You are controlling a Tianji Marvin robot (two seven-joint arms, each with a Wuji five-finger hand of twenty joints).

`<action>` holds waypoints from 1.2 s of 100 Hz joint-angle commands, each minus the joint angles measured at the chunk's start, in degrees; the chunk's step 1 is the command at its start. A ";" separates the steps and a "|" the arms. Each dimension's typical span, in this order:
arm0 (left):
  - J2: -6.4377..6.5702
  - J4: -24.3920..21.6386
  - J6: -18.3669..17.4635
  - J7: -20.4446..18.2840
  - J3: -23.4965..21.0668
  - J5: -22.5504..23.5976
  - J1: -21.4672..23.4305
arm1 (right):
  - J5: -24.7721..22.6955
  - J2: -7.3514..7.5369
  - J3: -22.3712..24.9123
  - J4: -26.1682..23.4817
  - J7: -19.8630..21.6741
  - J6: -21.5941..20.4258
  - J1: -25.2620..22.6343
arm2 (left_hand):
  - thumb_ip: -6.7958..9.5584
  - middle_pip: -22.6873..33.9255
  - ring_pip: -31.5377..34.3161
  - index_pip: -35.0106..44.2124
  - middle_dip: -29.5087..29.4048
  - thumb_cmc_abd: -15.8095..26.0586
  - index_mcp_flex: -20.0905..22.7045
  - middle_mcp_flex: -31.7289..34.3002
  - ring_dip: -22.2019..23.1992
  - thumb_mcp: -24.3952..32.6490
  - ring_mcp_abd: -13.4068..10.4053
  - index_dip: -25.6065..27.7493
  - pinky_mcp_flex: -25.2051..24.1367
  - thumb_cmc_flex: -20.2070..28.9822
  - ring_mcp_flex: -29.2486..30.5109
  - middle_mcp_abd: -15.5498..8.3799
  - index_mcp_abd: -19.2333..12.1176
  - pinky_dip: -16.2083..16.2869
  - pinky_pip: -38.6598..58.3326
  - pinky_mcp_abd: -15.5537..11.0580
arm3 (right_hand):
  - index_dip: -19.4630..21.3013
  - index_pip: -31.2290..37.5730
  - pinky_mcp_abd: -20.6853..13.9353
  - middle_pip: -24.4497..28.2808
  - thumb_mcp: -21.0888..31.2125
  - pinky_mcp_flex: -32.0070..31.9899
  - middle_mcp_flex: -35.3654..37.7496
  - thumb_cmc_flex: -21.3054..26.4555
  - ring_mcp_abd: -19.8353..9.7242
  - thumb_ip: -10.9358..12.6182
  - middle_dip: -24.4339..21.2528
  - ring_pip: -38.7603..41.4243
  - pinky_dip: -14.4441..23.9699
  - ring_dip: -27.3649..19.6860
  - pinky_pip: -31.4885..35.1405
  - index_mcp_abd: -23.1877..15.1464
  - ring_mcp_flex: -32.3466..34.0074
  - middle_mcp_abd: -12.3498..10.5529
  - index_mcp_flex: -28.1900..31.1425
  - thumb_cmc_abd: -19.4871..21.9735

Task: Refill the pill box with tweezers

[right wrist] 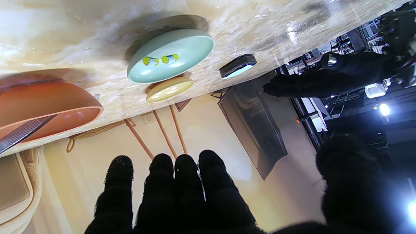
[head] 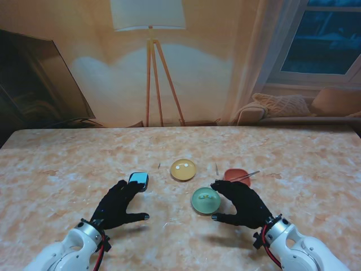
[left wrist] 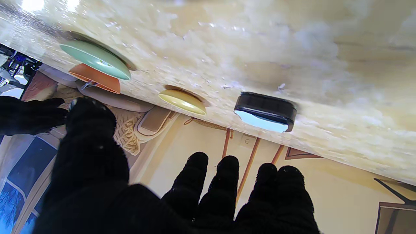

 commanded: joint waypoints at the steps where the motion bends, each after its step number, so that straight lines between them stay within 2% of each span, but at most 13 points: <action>1: 0.04 0.70 0.30 -1.11 0.08 -0.21 -1.62 | 0.12 -0.40 0.01 0.09 0.88 -0.35 -0.68 | 1.28 -0.77 0.25 -1.65 0.14 -0.84 -2.46 -2.28 0.57 1.17 -0.28 -0.80 -0.93 0.33 -1.65 -0.36 1.11 -0.56 -0.84 -3.20 | -0.44 -0.97 0.13 0.09 -0.58 -0.17 1.09 0.00 -0.63 -1.12 0.82 0.04 -0.01 0.19 0.50 -0.63 0.24 -0.30 0.59 0.02; 23: 0.43 4.16 0.82 -2.91 1.52 0.23 -6.69 | 0.60 -0.40 0.39 0.24 1.37 -0.56 -0.61 | 1.24 -0.79 0.37 -2.32 -0.34 -1.02 -3.38 -3.55 1.66 1.86 -0.36 -1.77 -1.01 -0.17 -2.60 -0.23 1.84 -0.83 -1.34 -3.42 | -0.53 -1.07 0.09 0.10 -0.54 -0.19 1.11 -0.08 -0.61 -1.15 0.84 0.02 -0.05 0.18 0.48 -0.57 0.18 -0.42 0.48 -0.02; 60: 0.83 11.71 0.49 -5.88 4.36 -1.69 -15.04 | 1.47 -0.41 0.78 0.35 2.34 0.18 -0.15 | 1.12 -0.20 0.44 -1.98 -0.73 -1.60 -3.03 -3.67 2.82 3.45 -0.86 -2.28 -0.69 -0.91 -2.60 -0.80 1.36 -0.98 -1.63 -3.85 | -0.69 -1.15 -0.03 0.09 -0.46 -0.21 1.11 -0.02 -0.62 -1.17 0.85 0.04 -0.14 0.18 0.41 -0.59 0.25 -0.30 0.54 -0.04; 99: 0.84 20.95 -1.50 -5.98 7.84 -4.45 -21.73 | 2.12 -0.32 0.62 0.14 3.73 1.53 0.52 | 0.90 0.37 0.43 -1.82 -0.79 -2.54 -2.96 -3.58 3.68 6.46 -1.27 -2.58 -0.39 -2.13 -2.33 -1.13 1.33 -0.95 -1.63 -3.99 | -0.75 -1.10 0.05 0.13 -0.48 -0.14 1.19 0.15 -0.63 -1.17 0.90 0.07 -0.17 0.19 0.44 -0.61 0.31 -0.27 0.60 -0.14; 101: 0.83 21.36 -1.69 -5.98 8.01 -4.59 -22.00 | 2.11 -0.31 0.59 0.14 3.78 1.62 0.56 | -0.32 0.61 0.18 -1.68 -0.78 -5.15 -2.99 -3.63 4.12 18.22 -1.23 -2.93 -0.36 -8.04 -2.23 -1.11 1.39 -0.86 -1.63 -4.00 | -0.76 -1.10 0.02 0.13 -0.48 -0.13 1.20 0.16 -0.59 -1.17 0.90 0.08 -0.17 0.20 0.44 -0.60 0.33 -0.30 0.58 -0.11; 103: 0.84 21.77 -1.86 -5.96 8.20 -4.67 -22.28 | 2.12 -0.31 0.56 0.12 3.81 1.70 0.59 | -0.91 0.56 0.29 -1.62 -0.69 -6.05 -3.05 -3.55 3.97 22.52 -1.23 -2.88 -0.29 -10.16 -2.19 -1.10 1.38 -0.89 -1.67 -4.01 | -0.76 -1.09 0.02 0.14 -0.48 -0.12 1.20 0.20 -0.61 -1.17 0.90 0.09 -0.18 0.20 0.45 -0.58 0.36 -0.32 0.59 -0.19; 120: 1.07 24.61 -2.95 -6.42 9.69 -4.67 -24.41 | 2.18 -0.28 0.32 0.00 4.07 2.07 0.76 | -1.10 0.66 0.52 -1.71 -0.71 -6.51 -3.07 -3.35 4.25 24.28 -1.23 -2.93 -0.02 -10.94 -1.91 -1.24 1.44 -0.76 -1.40 -4.04 | -0.75 -1.01 0.06 0.21 -0.48 -0.05 1.30 0.30 -0.54 -1.16 0.93 0.15 -0.19 0.21 0.48 -0.53 0.50 -0.34 0.71 -0.24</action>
